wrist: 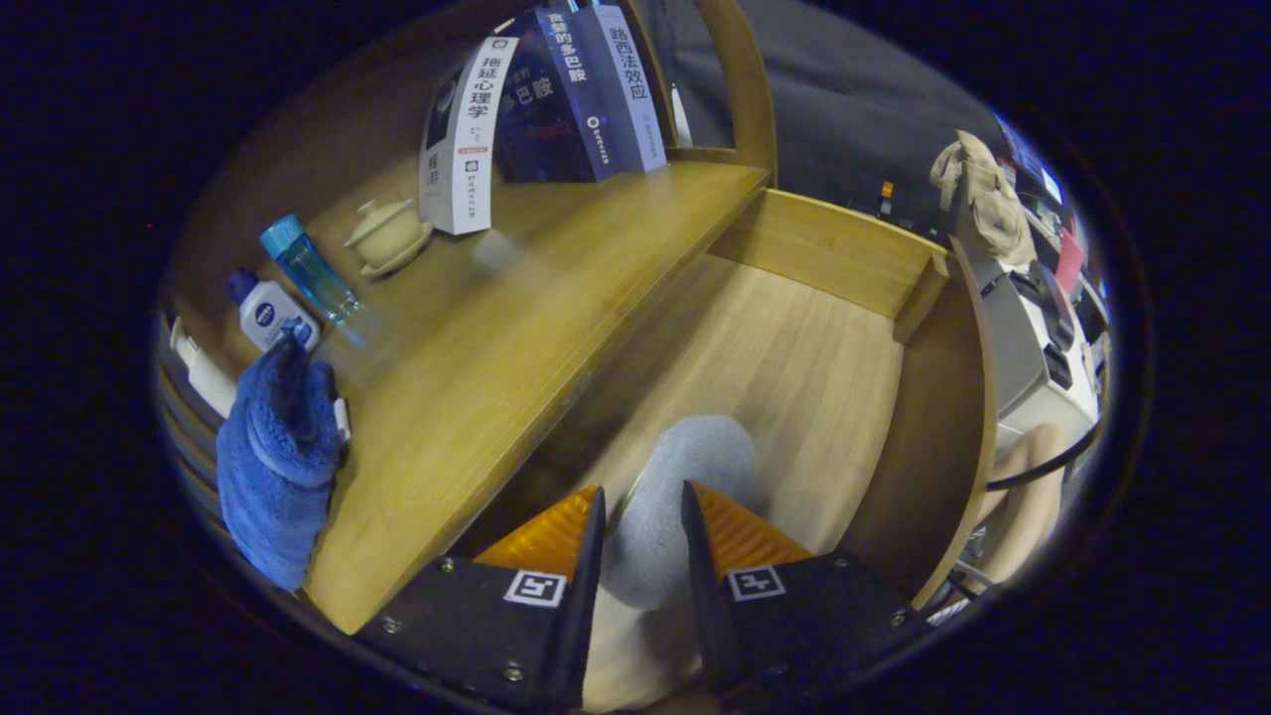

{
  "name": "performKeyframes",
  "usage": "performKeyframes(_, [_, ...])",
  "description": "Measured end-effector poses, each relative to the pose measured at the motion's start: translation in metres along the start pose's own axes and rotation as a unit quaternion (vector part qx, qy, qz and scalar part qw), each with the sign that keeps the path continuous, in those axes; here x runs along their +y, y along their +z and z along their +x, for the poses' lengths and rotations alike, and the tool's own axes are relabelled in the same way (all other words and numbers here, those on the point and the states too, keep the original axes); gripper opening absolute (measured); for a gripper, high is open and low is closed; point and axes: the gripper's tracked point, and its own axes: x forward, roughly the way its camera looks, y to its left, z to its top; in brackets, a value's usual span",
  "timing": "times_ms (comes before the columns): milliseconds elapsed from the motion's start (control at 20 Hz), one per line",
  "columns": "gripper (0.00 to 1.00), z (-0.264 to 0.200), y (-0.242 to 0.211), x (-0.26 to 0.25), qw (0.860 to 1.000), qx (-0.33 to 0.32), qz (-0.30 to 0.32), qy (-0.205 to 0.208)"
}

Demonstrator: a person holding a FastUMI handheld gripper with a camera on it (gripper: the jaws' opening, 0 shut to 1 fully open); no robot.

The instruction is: Pull open the drawer, take out the items inside it, and place them on the countertop above the cabinet.

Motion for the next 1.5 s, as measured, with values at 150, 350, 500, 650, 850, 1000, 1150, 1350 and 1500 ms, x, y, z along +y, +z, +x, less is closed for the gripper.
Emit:
performKeyframes(150, [0.44, -0.001, -0.006, -0.001, 0.999, 0.018, -0.025, -0.010])
performKeyframes(350, [0.40, -0.004, -0.012, -0.007, 0.997, 0.034, -0.060, -0.044])
performKeyframes(500, [0.40, -0.002, -0.016, -0.013, 0.994, 0.049, -0.078, -0.064])
performKeyframes(650, [0.34, -0.001, -0.020, -0.018, 0.991, 0.070, -0.092, -0.062])
performKeyframes(850, [0.20, -0.001, -0.012, -0.017, 0.987, 0.061, -0.141, -0.038])
performKeyframes(1000, [0.20, -0.008, 0.000, -0.018, 0.987, 0.032, -0.155, -0.029])
performKeyframes(1150, [0.20, -0.025, 0.007, -0.027, 0.990, 0.015, -0.134, -0.028])
performKeyframes(1350, [0.20, -0.051, 0.038, -0.029, 0.991, -0.043, -0.128, -0.016])
performKeyframes(1500, [0.20, -0.077, 0.066, -0.017, 0.989, -0.085, -0.123, 0.006])
